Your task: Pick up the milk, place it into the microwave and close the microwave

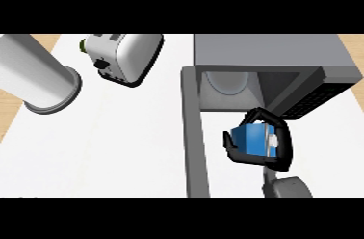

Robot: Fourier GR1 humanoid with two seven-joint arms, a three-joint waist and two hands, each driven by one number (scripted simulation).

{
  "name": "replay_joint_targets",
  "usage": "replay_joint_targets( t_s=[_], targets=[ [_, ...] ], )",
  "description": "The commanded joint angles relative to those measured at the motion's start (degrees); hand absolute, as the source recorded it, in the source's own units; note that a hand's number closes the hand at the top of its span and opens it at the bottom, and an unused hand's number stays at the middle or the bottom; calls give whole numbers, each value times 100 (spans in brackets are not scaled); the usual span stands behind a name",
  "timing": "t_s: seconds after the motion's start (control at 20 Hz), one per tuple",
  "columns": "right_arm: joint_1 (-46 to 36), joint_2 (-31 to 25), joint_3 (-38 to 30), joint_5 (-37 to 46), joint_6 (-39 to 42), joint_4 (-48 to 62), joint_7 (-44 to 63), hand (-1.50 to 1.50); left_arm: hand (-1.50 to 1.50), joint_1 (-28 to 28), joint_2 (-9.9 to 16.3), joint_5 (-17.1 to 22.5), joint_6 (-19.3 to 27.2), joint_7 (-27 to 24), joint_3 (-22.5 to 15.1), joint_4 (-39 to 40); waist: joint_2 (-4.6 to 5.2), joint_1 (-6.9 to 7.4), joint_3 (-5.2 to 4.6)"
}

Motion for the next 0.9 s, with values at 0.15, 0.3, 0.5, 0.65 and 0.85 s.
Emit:
replay_joint_targets(
  t_s=[0.15, 0.3, 0.5, 0.65, 0.85],
  targets=[
    [-1274, 8, -162, 229, -556, 1246, 245, 150, -150, -150, 3, 111, 69, 367, 41, -276, 13, 15, 2],
    [-1580, -15, -215, 394, -918, 1856, 376, 150, -150, 29, -128, -109, -34, 8, -55, -10, 10, 26, 1],
    [-2448, -37, -748, -151, -776, 3384, -322, 150, -150, -262, 94, 104, -138, 58, 344, 185, 34, 65, 4],
    [-2903, 8, -797, -448, -1057, 4301, -769, 150, -150, -90, 52, 167, -250, -2, 325, 242, 47, 138, 7],
    [-3526, 9, -1051, -320, -1384, 5360, -1051, 150, -150, -274, 165, 288, -255, 126, 523, 215, 71, 191, 8]
  ],
)
